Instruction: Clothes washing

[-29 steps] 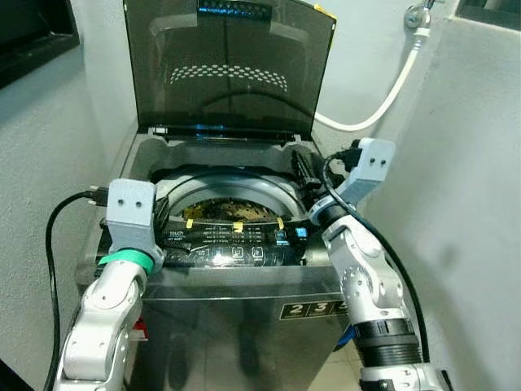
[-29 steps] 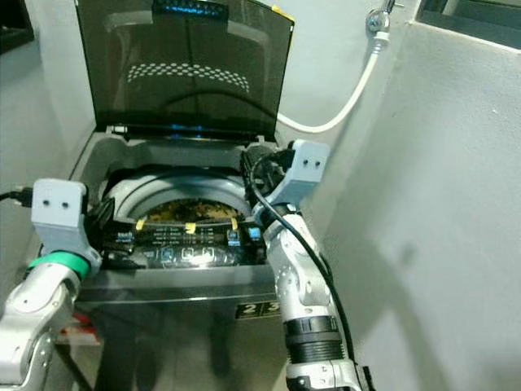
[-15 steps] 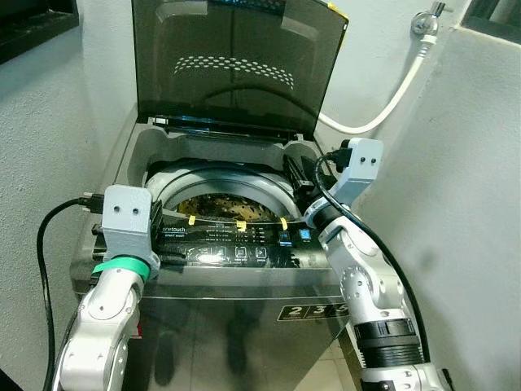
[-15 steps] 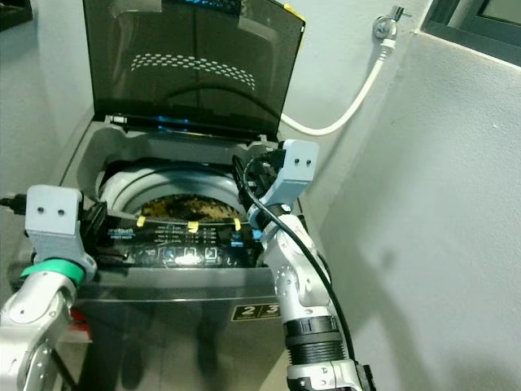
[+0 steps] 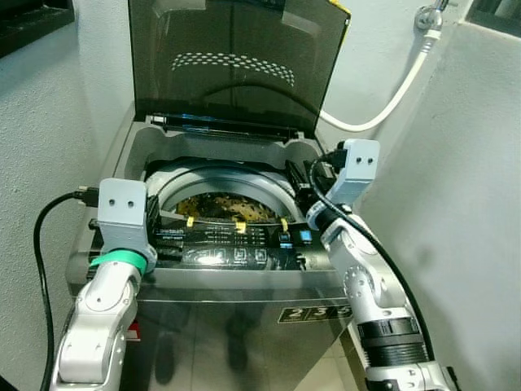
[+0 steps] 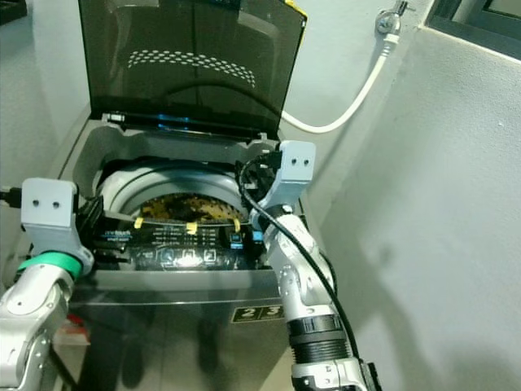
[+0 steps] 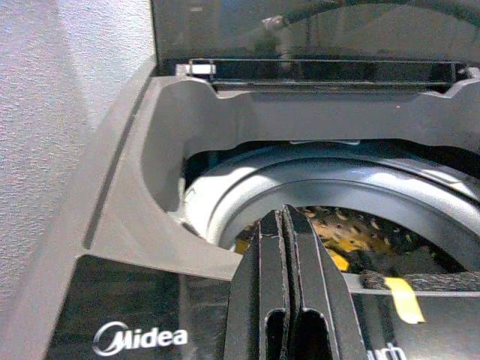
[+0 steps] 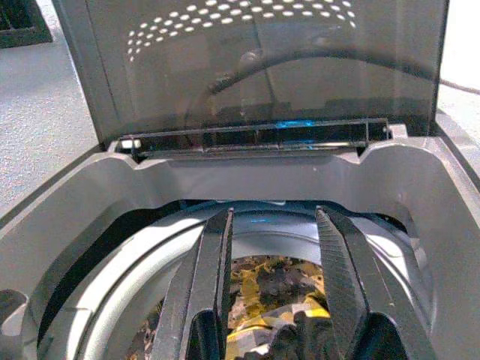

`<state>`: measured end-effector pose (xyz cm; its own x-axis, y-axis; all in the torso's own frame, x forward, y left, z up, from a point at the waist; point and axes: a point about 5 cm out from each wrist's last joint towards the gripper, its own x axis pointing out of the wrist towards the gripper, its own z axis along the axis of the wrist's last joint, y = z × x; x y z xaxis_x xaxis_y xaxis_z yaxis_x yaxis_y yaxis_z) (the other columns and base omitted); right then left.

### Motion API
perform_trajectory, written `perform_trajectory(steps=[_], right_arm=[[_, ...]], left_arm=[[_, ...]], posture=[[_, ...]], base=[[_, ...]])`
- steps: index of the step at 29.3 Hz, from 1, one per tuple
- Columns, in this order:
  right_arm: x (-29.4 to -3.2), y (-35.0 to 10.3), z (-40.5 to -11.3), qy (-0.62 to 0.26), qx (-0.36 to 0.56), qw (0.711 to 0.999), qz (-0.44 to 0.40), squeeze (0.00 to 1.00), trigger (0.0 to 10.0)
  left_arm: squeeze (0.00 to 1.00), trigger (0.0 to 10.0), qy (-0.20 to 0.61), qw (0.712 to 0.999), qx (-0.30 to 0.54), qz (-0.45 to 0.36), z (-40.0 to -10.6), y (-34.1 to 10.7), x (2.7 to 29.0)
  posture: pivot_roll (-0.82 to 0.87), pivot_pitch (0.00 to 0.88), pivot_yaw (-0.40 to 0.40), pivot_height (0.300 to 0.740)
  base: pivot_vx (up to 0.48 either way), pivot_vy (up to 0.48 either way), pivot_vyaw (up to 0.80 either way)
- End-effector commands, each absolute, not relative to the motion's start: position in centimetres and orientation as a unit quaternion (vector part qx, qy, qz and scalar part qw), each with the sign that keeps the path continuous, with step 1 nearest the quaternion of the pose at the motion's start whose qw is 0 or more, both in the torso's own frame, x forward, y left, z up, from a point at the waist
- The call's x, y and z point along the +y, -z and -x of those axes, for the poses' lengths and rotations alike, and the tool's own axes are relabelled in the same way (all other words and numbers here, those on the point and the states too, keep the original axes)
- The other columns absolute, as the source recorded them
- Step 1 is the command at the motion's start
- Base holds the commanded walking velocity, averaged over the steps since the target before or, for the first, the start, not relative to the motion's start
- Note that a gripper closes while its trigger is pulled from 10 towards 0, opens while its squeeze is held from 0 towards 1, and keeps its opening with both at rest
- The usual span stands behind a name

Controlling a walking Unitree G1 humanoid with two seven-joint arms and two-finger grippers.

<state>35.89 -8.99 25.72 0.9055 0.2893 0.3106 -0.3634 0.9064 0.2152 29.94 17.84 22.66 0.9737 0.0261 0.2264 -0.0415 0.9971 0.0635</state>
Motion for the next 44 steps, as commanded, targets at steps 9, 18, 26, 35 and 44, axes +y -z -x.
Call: perform_trajectory(steps=[9, 18, 26, 35, 44], right_arm=[[-9.6, -25.4, -35.5, -0.150, -0.133, 0.970, -0.140, 0.00, 10.0], [-9.6, -25.4, -35.6, -0.149, -0.133, 0.970, -0.137, 0.00, 10.0], [-9.2, -25.7, -35.7, -0.161, -0.132, 0.969, -0.133, 0.00, 10.0], [-9.0, -25.8, -35.8, -0.167, -0.131, 0.969, -0.130, 0.00, 10.0], [-9.2, -25.6, -35.7, -0.165, -0.130, 0.969, -0.132, 0.00, 10.0]], left_arm=[[0.00, 10.0, 0.010, 0.993, -0.120, -0.014, -30.0, -22.8, 16.8], [0.00, 10.0, 0.020, 0.991, -0.131, -0.003, -29.8, -23.2, 16.5], [0.00, 10.0, 0.016, 0.990, -0.137, -0.014, -29.5, -23.2, 16.4], [0.00, 10.0, 0.008, 0.993, -0.121, 0.008, -29.7, -22.5, 16.5], [0.00, 10.0, 0.012, 0.994, -0.104, -0.038, -29.8, -22.2, 16.6]], posture=[[0.01, 0.066, -0.050, 0.740], [0.02, 0.062, -0.059, 0.740], [0.02, 0.057, -0.078, 0.740], [0.02, 0.048, -0.081, 0.740], [0.03, 0.036, -0.081, 0.740]], base=[[0.000, 0.121, 0.00], [0.000, 0.454, 0.00], [0.000, 0.360, 0.00], [0.000, -0.092, 0.00], [0.000, -0.053, 0.00]])
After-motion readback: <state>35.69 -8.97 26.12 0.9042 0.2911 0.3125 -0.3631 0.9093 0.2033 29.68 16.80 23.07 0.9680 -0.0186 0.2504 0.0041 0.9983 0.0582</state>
